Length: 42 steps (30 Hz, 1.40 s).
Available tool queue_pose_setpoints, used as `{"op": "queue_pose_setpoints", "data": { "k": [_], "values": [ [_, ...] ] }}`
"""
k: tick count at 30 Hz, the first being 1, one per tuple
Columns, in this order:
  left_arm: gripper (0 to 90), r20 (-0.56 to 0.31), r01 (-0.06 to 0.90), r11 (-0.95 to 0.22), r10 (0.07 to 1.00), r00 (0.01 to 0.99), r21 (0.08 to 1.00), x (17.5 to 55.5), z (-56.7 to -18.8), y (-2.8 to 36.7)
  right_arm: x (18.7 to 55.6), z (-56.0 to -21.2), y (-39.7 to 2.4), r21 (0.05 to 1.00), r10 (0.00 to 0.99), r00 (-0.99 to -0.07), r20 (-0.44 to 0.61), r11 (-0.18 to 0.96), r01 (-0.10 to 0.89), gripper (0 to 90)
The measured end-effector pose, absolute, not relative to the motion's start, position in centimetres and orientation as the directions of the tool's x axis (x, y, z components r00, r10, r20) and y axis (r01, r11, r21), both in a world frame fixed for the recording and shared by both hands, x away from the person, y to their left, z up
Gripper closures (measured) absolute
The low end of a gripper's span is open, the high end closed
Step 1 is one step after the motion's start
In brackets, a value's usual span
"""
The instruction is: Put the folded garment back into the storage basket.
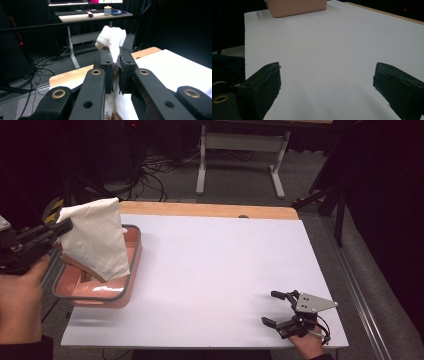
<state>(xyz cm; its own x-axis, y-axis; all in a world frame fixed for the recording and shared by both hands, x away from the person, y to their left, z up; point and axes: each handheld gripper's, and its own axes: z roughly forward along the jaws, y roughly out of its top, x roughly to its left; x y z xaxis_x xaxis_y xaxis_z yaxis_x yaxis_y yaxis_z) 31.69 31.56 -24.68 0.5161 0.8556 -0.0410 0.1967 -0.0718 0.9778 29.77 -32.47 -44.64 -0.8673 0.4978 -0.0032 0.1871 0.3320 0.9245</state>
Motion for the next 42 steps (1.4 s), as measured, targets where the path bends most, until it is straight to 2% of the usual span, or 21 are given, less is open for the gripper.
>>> {"op": "queue_pose_setpoints", "data": {
  "k": [11, 42],
  "values": [
    [84.5, -0.035, 0.209, -0.087, 0.855, 0.517, 0.974, 31.3, -24.7, 31.7, 29.8, -44.6, -32.5, 0.925, 0.500, -0.866, 0.000, 0.329, 0.190, 8.2],
    [84.2, -0.114, 0.377, -0.127, 0.824, 0.555, 0.918, 33.1, -28.7, 31.4, 29.8, -44.7, -32.5, 0.923, 0.499, -0.867, 0.000, 0.332, 0.192, 8.2]
  ]
}}
